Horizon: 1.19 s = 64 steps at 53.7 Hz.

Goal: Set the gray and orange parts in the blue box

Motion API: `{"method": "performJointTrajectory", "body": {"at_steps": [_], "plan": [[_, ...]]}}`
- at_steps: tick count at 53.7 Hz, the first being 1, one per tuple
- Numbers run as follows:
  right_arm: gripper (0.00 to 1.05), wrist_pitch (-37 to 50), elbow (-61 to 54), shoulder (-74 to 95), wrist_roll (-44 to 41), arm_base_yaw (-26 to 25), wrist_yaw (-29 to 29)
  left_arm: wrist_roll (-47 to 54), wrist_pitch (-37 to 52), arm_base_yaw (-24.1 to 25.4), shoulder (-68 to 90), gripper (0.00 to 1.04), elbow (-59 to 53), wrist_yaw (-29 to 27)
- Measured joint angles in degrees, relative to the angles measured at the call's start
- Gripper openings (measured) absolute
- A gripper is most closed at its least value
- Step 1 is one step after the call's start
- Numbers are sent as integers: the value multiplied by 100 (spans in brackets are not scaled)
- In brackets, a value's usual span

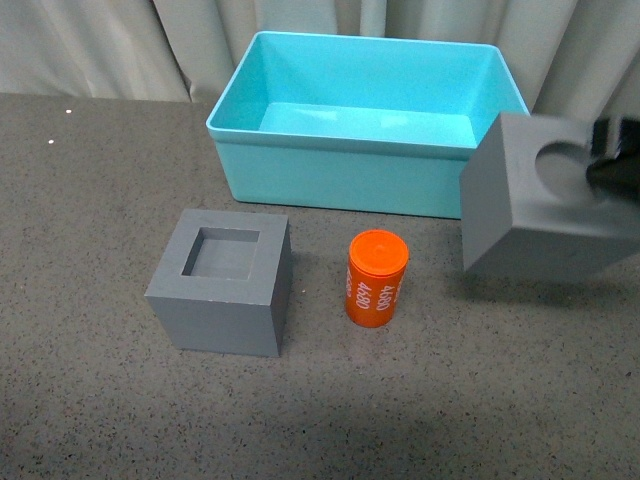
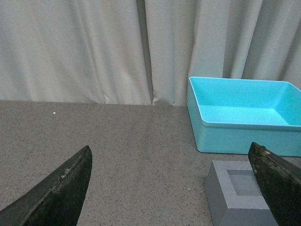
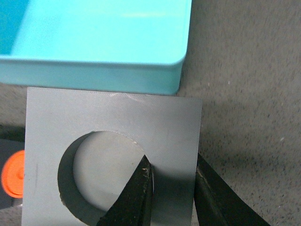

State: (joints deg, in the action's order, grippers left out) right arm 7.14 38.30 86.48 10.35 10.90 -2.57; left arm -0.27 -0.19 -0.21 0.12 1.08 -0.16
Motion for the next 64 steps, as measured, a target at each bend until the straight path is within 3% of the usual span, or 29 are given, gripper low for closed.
{"method": "performJointTrajectory", "body": {"at_steps": [8,20,39,64], "plan": [[18,-79,614,-157,-76,-15,-164,0,0,0,0,98,0,0],[18,-173,2105,898,-92,-17,-55,0,0,0,0,98,0,0],[18,-1268,4258,3241,-208,-74,17,0,0,0,0,98,0,0],[18,-2135,5246,4135,-282,-35,76,0,0,0,0,98,0,0]]}}
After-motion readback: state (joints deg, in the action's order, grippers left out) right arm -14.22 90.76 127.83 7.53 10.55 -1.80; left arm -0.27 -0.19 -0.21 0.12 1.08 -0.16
